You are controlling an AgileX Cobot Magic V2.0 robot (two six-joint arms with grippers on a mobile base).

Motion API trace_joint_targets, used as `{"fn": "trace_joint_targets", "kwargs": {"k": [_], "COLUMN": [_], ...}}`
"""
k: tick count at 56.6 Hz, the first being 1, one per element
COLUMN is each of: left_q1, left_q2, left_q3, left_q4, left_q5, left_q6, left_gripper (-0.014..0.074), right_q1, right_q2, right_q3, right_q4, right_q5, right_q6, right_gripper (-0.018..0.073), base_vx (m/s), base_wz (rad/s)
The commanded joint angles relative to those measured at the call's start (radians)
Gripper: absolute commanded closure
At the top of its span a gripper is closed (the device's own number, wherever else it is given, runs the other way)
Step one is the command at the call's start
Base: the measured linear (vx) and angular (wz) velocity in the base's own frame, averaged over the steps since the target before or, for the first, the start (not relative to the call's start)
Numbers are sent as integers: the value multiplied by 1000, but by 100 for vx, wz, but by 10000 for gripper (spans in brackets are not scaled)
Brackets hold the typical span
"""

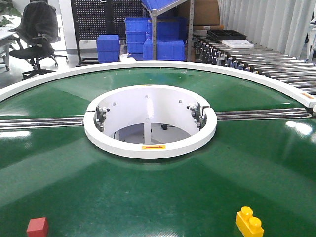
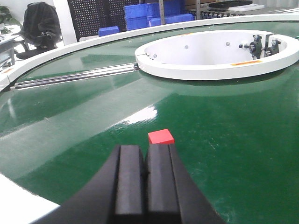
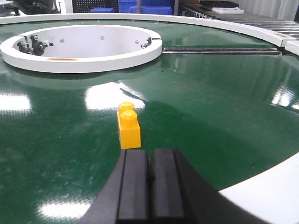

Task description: Pick red and yellow blocks into blue bin

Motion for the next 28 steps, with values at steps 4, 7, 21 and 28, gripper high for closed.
{"fn": "trace_joint_targets", "kwargs": {"k": [4, 7, 21, 28], "left_q1": [-9, -9, -9, -9], "left_q2": [-8, -8, -8, -8], "left_q3": [-15, -15, -15, -15], "left_q4": [-4, -4, -4, -4], "left_q5": [-85, -85, -85, -85], "left_q6": [-6, -6, -6, -6], "left_gripper": [594, 594, 594, 594], "right_q1": [-4, -4, -4, -4], "right_q2": [-11, -11, -11, -11], "right_q3": [6, 6, 6, 6], "right_q4": [-7, -7, -7, -7], "right_q5": [-82, -82, -82, -82], "right_q6": [-4, -4, -4, -4], "right_gripper": [570, 570, 570, 570], "base_vx": [0, 0, 0, 0], "base_wz": [0, 0, 0, 0]}}
